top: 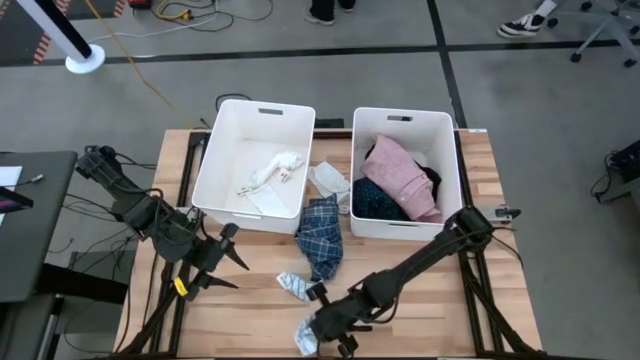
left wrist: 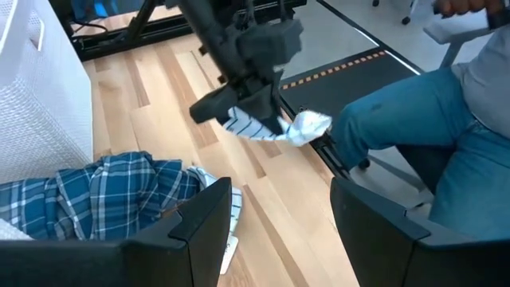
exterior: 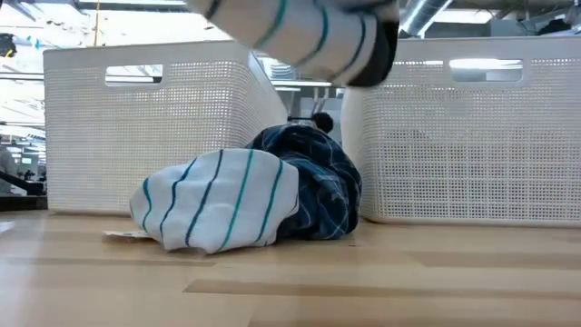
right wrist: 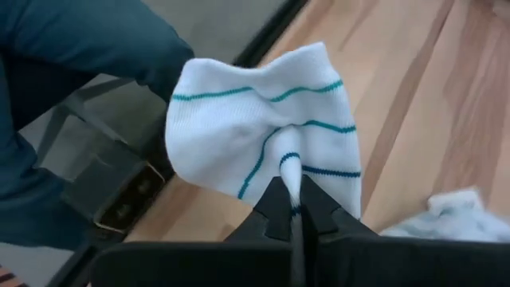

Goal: Sort clothes
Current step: Put the right blue striped sock into the left white laundry bin

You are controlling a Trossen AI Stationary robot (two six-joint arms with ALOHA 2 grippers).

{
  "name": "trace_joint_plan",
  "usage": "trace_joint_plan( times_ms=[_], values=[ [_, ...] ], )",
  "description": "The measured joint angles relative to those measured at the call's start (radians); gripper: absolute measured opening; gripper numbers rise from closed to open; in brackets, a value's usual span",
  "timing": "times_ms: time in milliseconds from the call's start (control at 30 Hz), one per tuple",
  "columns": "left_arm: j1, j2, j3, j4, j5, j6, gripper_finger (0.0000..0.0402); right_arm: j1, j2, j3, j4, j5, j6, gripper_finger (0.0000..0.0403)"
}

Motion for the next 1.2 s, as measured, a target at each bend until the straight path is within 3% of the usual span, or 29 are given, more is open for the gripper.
trace_joint_plan(
  times_ms=[733,1200],
  values=[
    [0.000,0.000,0.000,-0.004,-0.012,0.018,0.0208,0.007,0.000,0.362,-0.468,0.132,-0.153,0.0007],
    [0.000,0.000,0.000,-0.007,-0.061,0.066,0.0208,0.000,0.000,0.532,-0.678,0.239,-0.217,0.0007]
  ],
)
